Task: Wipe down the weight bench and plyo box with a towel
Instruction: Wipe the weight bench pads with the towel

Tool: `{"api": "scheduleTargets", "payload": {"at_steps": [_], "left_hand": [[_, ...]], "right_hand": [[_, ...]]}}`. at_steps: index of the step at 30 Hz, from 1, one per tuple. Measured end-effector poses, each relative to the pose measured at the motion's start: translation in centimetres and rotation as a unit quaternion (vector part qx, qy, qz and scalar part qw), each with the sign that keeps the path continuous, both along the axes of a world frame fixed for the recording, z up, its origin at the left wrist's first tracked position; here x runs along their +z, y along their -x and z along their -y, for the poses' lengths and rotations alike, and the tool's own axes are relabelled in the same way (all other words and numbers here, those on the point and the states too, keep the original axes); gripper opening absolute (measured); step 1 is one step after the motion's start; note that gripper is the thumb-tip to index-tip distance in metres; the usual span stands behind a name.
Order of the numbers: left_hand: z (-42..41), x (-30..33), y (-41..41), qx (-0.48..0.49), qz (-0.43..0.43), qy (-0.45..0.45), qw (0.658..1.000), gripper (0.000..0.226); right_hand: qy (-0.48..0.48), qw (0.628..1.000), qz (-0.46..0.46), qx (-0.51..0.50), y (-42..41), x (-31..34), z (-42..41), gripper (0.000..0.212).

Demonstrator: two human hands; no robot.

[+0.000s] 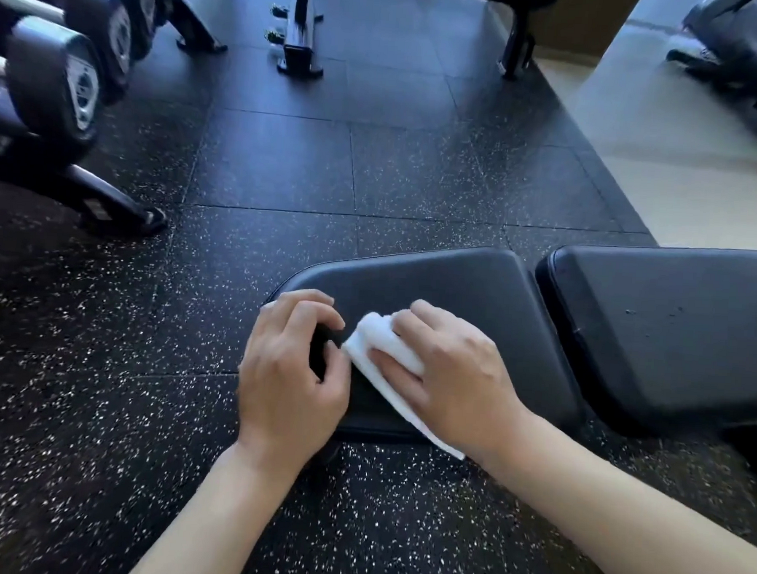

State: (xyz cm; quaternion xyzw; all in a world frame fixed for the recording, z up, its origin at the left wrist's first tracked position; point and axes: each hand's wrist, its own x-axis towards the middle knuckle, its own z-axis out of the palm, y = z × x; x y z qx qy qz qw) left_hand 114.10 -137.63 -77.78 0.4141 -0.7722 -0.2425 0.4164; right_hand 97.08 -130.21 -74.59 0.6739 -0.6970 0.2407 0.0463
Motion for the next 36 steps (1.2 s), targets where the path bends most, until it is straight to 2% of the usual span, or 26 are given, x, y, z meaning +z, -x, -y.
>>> {"api": "scheduleTargets", "payload": {"at_steps": [4,7,11,16,19,23,26,32,34,36], "left_hand": [[1.1,-0.5,-1.3,-0.056,0.037,0.024,0.997,0.014],[1.6,-0.6,-2.2,-0.091,0.052,0.036,0.994,0.015],[3.0,-0.4,-3.9,-0.126,0.083,0.067,0.986,0.022],[6.0,0.0,-6.9,-0.102,0.083,-0.044,0.990,0.031],[6.1,-0.1,-7.0,-0.103,0.072,-0.051,0.991,0.032],[5.5,0.0,-6.1,-0.087,0.054,-0.054,0.993,0.030],[4.6,-0.1,-5.6,-0.103,0.069,-0.050,0.991,0.033],[5.8,0.4,-7.1,-0.163,0.051,-0.168,0.971,0.036],[5.9,0.6,-7.0,-0.176,0.045,-0.177,0.967,0.034],[5.9,0.7,-7.0,-0.173,0.045,-0.174,0.968,0.033]], "right_hand": [[-0.009,1.000,-0.023,0.004,4.8,0.1,-5.8,0.040],[-0.001,0.999,-0.034,-0.025,7.4,-0.1,-7.3,0.032],[0.024,0.998,-0.049,-0.029,4.3,-1.1,-5.9,0.025],[0.070,0.995,-0.056,-0.046,-5.7,-1.2,-0.1,0.043],[0.070,0.995,-0.057,-0.040,-9.0,-1.2,2.4,0.038],[0.063,0.995,-0.065,0.041,-6.1,-1.3,0.3,0.035],[0.076,0.993,-0.071,0.063,-1.2,-0.3,-3.2,0.024],[0.053,0.997,-0.035,-0.037,6.1,-0.2,-8.3,0.023],[0.043,0.995,-0.050,-0.070,5.1,-0.7,-8.1,0.021],[0.040,0.996,-0.055,-0.056,1.7,-1.0,-6.7,0.021]]}}
